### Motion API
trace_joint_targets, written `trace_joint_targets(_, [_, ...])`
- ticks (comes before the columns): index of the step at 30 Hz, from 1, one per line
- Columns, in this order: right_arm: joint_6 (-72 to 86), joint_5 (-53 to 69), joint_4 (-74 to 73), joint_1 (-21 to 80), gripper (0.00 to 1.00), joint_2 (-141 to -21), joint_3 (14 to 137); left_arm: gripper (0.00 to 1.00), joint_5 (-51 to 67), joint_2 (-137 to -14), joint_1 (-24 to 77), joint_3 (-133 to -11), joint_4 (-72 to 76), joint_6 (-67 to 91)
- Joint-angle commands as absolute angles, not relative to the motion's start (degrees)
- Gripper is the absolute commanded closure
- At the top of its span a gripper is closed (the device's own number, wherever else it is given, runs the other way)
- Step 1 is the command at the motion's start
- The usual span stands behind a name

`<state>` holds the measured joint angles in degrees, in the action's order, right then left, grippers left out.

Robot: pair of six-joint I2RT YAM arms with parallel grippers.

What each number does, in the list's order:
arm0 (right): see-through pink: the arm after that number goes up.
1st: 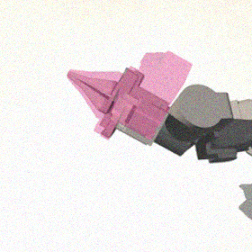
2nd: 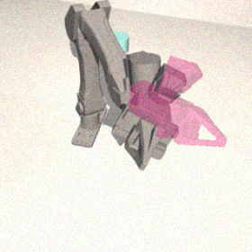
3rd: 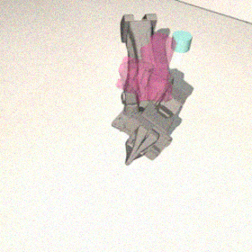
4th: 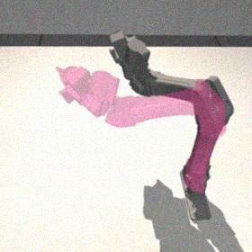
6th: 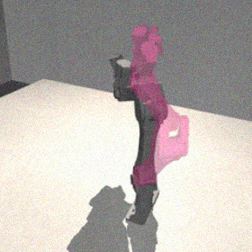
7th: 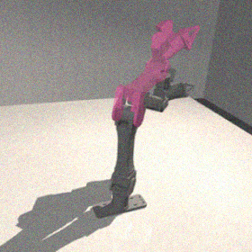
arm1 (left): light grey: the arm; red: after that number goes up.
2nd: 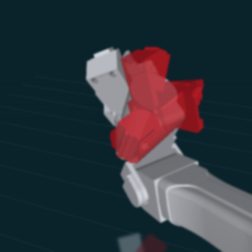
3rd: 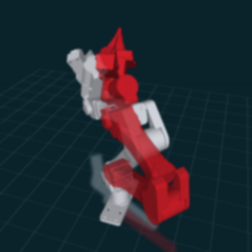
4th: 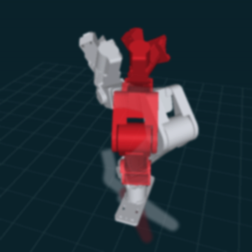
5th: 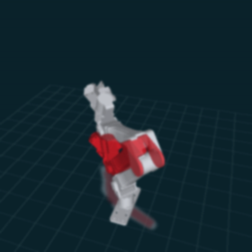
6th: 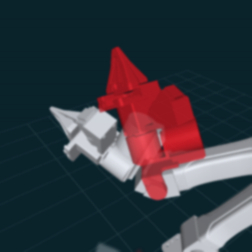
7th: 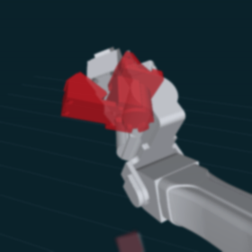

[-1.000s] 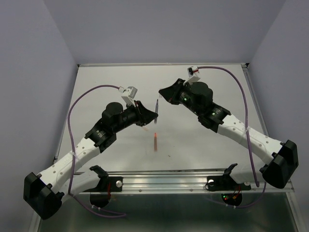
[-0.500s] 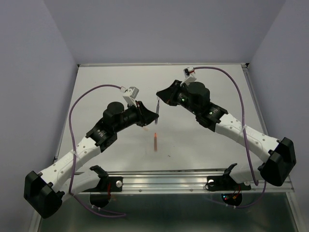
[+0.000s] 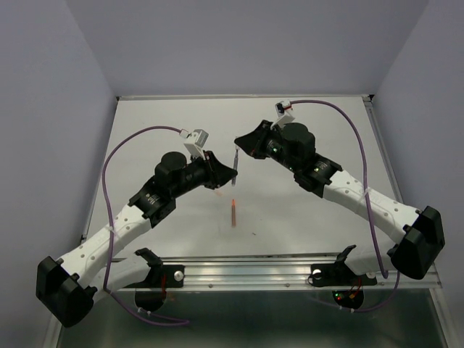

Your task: Insert the pens into the pen caps

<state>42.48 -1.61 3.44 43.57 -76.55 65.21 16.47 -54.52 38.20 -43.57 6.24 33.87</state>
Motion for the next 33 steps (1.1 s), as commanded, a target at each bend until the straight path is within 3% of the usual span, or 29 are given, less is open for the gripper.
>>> trace_joint_targets(1, [42.4, -0.4, 5.0, 43.9, 0.85, -74.7, 67.6, 1.00, 15.1, -53.7, 38.4, -46.3, 7.9, 32.7])
trace_joint_targets(16, [45.0, 4.7, 6.7, 43.9, 0.86, -74.7, 63.7, 1.00, 12.3, -56.3, 38.5, -48.1, 15.6, 34.3])
trace_joint_targets(19, [45.4, 4.2, 7.1, 43.9, 0.93, -74.2, 62.5, 1.00, 9.8, -55.9, 38.4, -48.4, 17.4, 35.6])
trace_joint_targets(26, [42.0, 2.3, 7.1, 43.9, 0.99, -72.4, 59.9, 1.00, 7.6, -55.9, 37.8, -50.8, 19.6, 36.8])
trace_joint_targets(33, [39.0, 7.4, 7.5, 43.9, 0.99, -73.0, 57.9, 1.00, 9.9, -59.2, 35.3, -54.0, 20.2, 36.9])
